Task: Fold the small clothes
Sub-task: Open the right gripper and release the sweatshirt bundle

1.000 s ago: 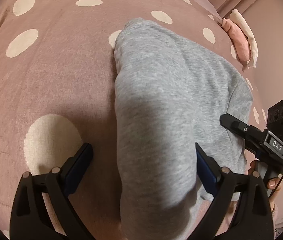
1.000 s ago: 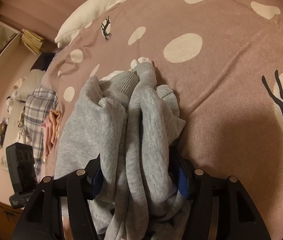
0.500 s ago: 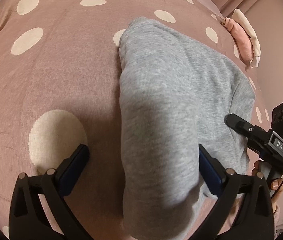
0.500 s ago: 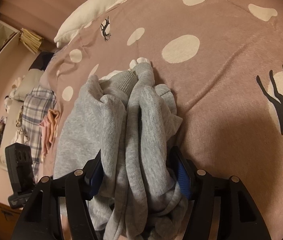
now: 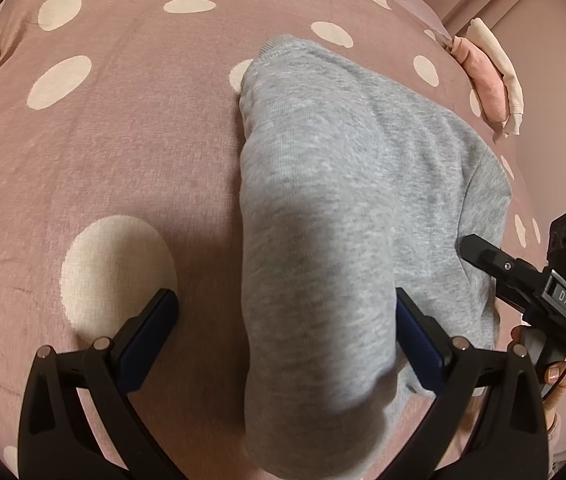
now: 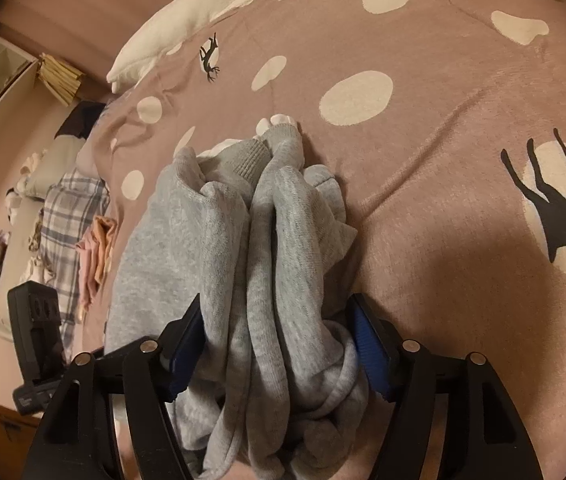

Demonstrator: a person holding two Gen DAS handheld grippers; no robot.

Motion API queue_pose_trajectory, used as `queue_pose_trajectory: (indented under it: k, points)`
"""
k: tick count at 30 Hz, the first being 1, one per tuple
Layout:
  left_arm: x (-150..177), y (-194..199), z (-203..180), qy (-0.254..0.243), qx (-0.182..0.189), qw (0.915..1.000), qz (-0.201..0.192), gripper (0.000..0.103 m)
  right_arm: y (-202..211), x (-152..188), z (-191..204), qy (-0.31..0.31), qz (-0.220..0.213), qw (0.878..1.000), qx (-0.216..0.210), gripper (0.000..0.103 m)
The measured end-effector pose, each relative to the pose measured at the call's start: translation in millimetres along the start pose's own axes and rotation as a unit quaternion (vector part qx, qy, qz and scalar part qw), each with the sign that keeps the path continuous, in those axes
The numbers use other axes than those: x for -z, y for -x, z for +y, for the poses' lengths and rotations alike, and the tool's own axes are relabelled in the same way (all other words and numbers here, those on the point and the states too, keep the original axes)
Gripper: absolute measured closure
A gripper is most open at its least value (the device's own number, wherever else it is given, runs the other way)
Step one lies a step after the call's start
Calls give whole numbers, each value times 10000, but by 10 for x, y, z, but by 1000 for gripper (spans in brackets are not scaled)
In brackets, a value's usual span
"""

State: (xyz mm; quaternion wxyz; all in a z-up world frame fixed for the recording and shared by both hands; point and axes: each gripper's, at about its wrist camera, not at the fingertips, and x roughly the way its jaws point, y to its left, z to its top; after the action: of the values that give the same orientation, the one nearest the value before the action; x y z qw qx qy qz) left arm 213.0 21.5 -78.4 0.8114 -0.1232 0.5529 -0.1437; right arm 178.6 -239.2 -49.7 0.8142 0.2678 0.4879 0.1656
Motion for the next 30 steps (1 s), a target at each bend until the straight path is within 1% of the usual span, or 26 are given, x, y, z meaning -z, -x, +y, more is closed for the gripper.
queue_pose_trajectory:
  k: [17, 30]
  points:
    - [-3, 15, -55, -40, -133, 9999, -23, 0, 22, 23, -4, 22, 2, 10000, 51, 33]
    - [46, 84, -65, -114, -261, 9995, -133, 0, 122, 133, 13, 63, -41, 9998, 166, 30]
